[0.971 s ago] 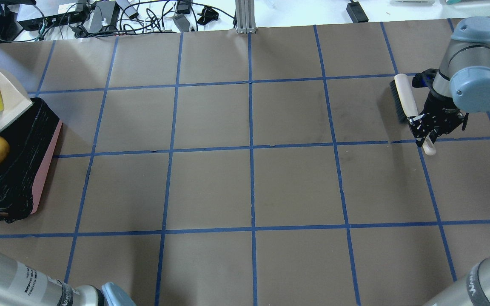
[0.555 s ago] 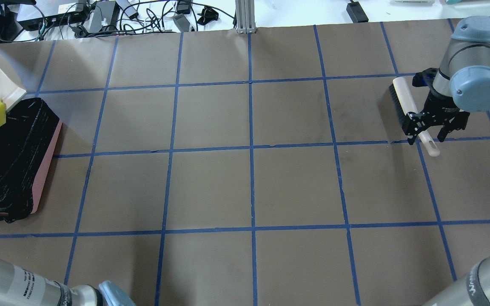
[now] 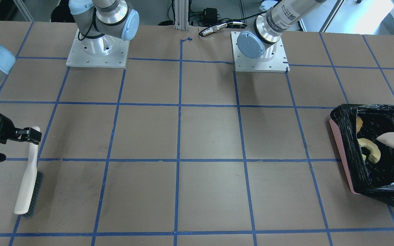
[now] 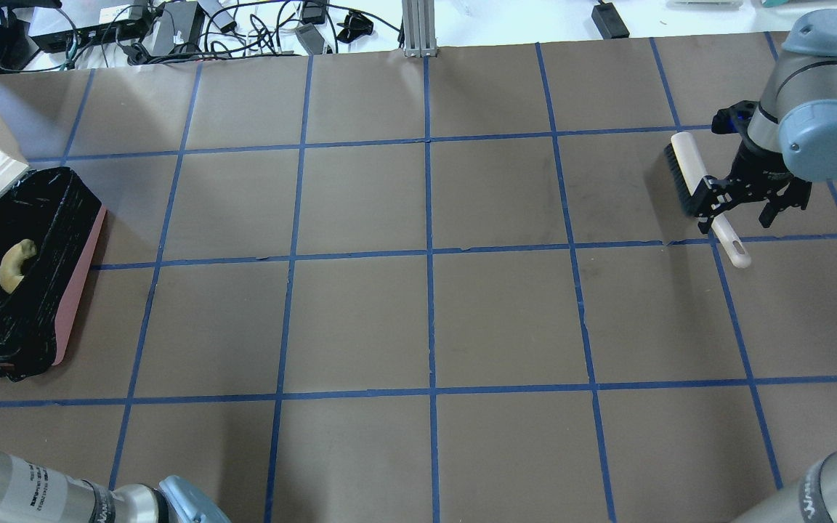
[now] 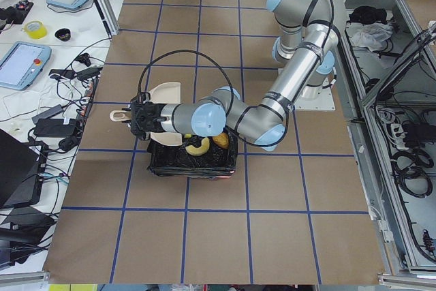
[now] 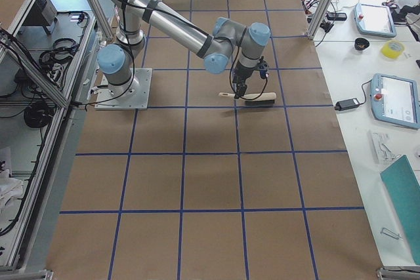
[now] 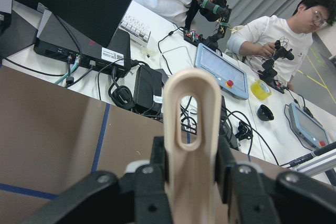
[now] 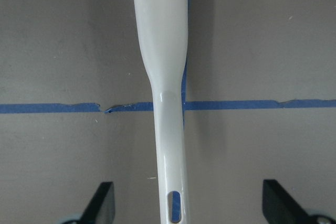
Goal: Sweep and dump trash into bin
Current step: 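Set the brush down with the right gripper while the left raises the dustpan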
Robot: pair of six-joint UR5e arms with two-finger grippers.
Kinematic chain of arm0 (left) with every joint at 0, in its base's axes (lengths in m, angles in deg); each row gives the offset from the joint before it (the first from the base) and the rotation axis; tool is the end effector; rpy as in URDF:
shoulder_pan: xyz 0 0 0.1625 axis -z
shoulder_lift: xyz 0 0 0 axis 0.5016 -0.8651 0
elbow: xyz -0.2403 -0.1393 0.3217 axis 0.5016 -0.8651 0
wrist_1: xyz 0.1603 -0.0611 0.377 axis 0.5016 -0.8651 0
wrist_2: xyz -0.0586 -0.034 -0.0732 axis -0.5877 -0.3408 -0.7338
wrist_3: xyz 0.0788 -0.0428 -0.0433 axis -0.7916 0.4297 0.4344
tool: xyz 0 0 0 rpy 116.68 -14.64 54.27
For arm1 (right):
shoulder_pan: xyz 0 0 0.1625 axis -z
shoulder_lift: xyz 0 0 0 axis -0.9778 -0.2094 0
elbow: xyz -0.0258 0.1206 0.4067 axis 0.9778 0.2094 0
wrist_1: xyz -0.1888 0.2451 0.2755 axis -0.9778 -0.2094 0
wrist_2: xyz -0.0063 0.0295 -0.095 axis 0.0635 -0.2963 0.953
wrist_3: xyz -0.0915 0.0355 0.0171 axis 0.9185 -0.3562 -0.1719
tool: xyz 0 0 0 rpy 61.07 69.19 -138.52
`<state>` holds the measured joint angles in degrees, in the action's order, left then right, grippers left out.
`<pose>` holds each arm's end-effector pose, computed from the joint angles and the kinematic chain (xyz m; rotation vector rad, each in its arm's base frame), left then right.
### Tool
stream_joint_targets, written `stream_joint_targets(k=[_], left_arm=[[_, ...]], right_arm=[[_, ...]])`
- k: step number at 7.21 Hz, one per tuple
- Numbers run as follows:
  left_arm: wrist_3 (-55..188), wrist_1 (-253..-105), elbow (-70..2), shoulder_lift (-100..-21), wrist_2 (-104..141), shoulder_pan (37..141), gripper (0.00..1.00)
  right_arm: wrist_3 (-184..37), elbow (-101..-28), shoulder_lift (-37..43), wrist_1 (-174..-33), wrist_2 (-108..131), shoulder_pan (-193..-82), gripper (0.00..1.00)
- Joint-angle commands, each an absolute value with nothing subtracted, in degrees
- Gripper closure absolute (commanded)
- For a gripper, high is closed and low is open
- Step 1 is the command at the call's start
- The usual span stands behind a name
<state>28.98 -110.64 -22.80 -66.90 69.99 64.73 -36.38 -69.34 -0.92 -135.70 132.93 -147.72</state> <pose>0.4318 -0.5646 0.4385 0.3424 -2.2931 1.2577 -0.0840 -0.5724 0.3058 0.0193 -3.0287 -0.2030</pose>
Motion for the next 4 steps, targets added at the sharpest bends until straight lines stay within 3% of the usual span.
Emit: stream_joint_targets(k=[1, 2, 4], left_arm=[[27.73, -110.65, -23.19, -63.42, 71.29, 65.17, 1.0], [31.48, -110.65, -23.02, -61.31, 81.49, 67.61, 1.0], [47.15, -112.57, -23.19, -57.7, 103.0, 79.61, 1.0]], right_arm=[[-36.09, -67.12, -8.22, -134.74, 132.82, -147.79, 0.0], [-36.09, -65.28, -10.43, -132.99, 131.87, -147.79, 0.0], [-36.35, -54.52, -11.33, -120.56, 130.12, -147.96, 0.0]])
